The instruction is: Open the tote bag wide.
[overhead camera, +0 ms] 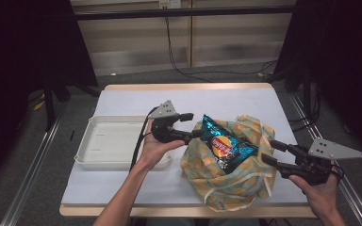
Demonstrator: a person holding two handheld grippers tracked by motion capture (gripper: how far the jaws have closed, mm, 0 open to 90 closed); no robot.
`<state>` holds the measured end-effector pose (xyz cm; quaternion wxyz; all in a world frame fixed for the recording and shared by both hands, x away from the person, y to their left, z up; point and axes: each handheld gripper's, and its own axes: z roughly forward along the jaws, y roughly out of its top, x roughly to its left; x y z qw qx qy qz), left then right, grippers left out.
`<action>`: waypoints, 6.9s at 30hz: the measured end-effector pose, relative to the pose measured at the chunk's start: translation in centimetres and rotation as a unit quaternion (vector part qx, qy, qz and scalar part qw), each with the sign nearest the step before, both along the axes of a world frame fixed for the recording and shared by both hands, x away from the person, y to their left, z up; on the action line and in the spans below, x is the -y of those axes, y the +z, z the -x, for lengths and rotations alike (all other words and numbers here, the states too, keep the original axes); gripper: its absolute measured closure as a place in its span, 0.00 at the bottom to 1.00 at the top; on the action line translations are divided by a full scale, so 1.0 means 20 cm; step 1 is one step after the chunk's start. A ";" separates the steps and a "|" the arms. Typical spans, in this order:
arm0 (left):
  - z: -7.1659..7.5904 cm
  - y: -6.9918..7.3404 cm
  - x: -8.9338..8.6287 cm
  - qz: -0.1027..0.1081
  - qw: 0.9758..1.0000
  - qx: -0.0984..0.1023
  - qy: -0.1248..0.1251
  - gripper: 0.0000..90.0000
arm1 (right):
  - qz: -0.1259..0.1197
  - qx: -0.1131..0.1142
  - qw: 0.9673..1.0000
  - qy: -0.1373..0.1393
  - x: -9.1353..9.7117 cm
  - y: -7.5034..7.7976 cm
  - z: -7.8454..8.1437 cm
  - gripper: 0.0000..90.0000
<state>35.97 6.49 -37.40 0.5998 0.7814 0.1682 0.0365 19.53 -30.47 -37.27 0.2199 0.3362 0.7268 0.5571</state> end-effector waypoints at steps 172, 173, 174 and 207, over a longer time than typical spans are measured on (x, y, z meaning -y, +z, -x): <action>0.08 0.39 0.05 0.045 0.996 0.026 -0.069 1.00 | -0.009 0.008 1.000 -0.012 -0.03 0.08 -0.12 0.34; 0.08 0.40 0.05 0.041 0.996 0.028 -0.068 1.00 | -0.007 0.007 1.000 -0.011 -0.03 0.08 -0.13 0.33; 0.08 0.41 0.05 0.038 0.997 0.029 -0.068 1.00 | -0.007 0.005 1.000 -0.014 -0.04 0.07 -0.13 0.32; 0.10 0.71 -0.28 0.075 0.995 0.072 -0.001 1.00 | -0.023 0.011 0.999 0.022 -0.08 0.07 -0.11 0.25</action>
